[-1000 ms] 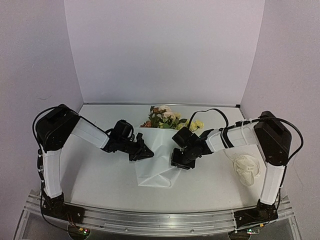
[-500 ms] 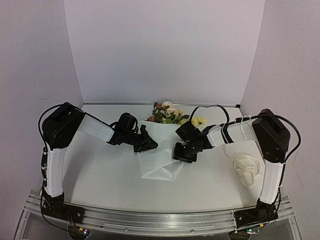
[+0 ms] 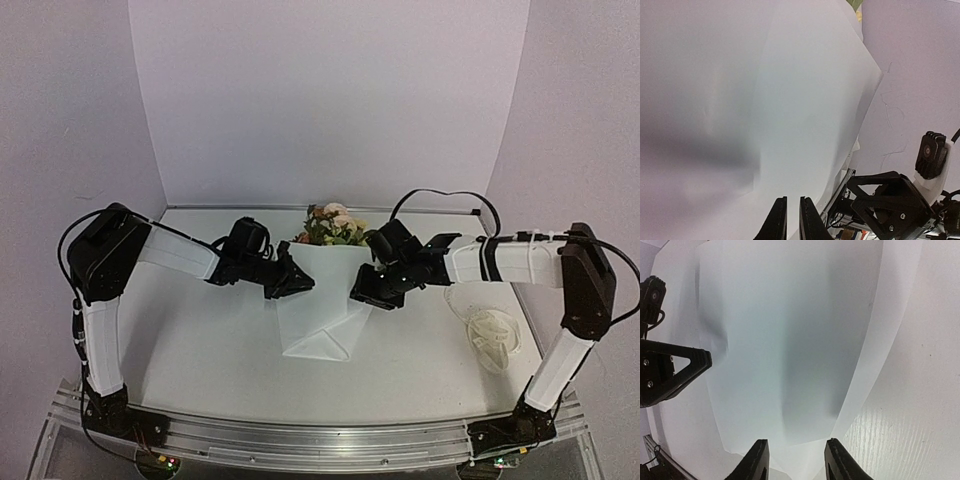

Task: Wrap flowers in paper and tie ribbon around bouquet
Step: Press the fold line on the folded bouquet.

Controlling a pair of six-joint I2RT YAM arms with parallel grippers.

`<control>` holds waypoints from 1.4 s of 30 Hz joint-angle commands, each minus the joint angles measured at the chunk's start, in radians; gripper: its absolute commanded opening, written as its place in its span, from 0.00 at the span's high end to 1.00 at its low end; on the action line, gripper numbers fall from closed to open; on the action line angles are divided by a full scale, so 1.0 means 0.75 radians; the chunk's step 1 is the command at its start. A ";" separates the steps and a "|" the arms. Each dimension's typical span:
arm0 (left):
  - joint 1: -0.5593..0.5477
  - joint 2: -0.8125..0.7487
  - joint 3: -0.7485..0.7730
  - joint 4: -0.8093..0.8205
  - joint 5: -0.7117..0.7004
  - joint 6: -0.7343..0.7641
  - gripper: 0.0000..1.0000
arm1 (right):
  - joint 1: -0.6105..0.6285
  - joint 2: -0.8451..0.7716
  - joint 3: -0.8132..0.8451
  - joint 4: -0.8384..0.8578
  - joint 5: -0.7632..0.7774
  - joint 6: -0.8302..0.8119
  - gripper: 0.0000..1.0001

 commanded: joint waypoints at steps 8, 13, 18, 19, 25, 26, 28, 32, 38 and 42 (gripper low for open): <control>-0.054 -0.041 0.020 -0.003 0.066 0.035 0.89 | 0.124 -0.051 -0.195 0.061 0.066 0.143 0.66; -0.070 -0.033 0.022 -0.001 0.070 0.032 0.89 | 0.171 0.002 -0.196 0.127 0.049 0.191 0.76; -0.083 -0.018 0.021 0.003 0.073 0.025 0.89 | 0.192 0.072 -0.177 0.166 0.024 0.229 0.85; -0.086 -0.015 0.023 0.005 0.074 0.023 0.89 | 0.195 0.088 -0.177 0.176 0.017 0.238 0.86; -0.111 0.009 0.051 -0.001 0.092 0.025 0.89 | 0.204 0.161 -0.212 0.263 -0.015 0.272 0.87; -0.120 0.016 0.057 -0.006 0.098 0.028 0.89 | 0.203 0.174 -0.213 0.279 -0.022 0.276 0.88; -0.139 0.032 0.063 -0.008 0.105 0.024 0.89 | 0.207 0.195 -0.218 0.312 -0.032 0.281 0.88; -0.182 0.069 0.068 -0.005 0.114 0.012 0.90 | 0.211 0.197 -0.232 0.323 -0.023 0.283 0.88; -0.227 0.145 0.084 -0.021 0.090 -0.004 0.90 | 0.214 0.176 -0.258 0.323 -0.005 0.276 0.87; -0.228 0.180 0.076 -0.073 0.028 -0.026 0.90 | 0.236 0.137 -0.259 0.323 -0.002 0.262 0.86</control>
